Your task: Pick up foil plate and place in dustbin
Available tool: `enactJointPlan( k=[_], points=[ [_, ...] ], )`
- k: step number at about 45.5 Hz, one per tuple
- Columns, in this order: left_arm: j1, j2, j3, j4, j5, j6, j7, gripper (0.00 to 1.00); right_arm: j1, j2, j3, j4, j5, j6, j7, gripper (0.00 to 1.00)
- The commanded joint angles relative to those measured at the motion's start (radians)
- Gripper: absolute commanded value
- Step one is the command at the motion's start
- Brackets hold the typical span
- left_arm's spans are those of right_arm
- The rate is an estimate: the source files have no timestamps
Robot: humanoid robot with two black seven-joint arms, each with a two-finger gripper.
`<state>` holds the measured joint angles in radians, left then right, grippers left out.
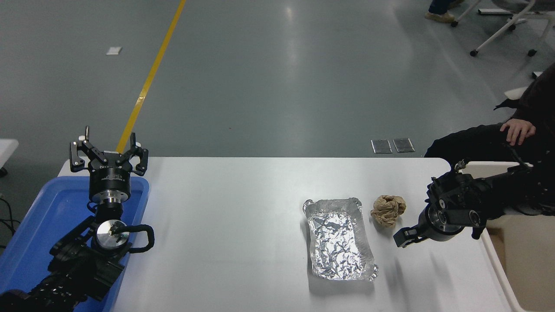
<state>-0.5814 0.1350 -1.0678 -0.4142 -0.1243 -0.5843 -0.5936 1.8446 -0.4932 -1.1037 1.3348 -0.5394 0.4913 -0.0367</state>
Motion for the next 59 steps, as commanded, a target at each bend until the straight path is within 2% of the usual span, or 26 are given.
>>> enactJointPlan(
  k=[1,7,17,23,30,35,46,59],
  points=[
    [0.0,0.0,0.0,0.0,0.0,0.0,0.0,0.99,0.332,-0.168,-0.005,0.155,0.001,0.193,0.0,1.0],
    [0.0,0.0,0.0,0.0,0.0,0.0,0.0,0.99,0.453,-0.205,-0.007,0.179,0.001,0.268,-0.003,1.0],
    [0.0,0.0,0.0,0.0,0.0,0.0,0.0,0.99,0.535,-0.182,-0.013,0.218,0.019,0.294,-0.003,1.0],
    [-0.002,0.0,0.002,0.0,0.0,0.0,0.0,0.99,0.541,-0.078,-0.033,0.215,0.133,0.277,-0.003,1.0],
    [-0.002,0.0,0.002,0.0,0.0,0.0,0.0,0.99,0.536,0.088,-0.015,0.187,0.343,0.242,-0.003,1.0],
    [0.0,0.0,0.002,0.0,0.0,0.0,0.0,0.99,0.483,0.203,0.001,0.146,0.415,0.182,-0.003,1.0],
    [-0.002,0.0,0.002,0.0,0.0,0.0,0.0,0.99,0.219,0.377,0.047,-0.012,0.42,0.052,-0.003,1.0],
    [-0.002,0.0,0.002,-0.001,0.002,0.0,0.0,0.99,-0.059,0.401,0.091,-0.164,0.339,0.038,-0.003,1.0]
  ],
)
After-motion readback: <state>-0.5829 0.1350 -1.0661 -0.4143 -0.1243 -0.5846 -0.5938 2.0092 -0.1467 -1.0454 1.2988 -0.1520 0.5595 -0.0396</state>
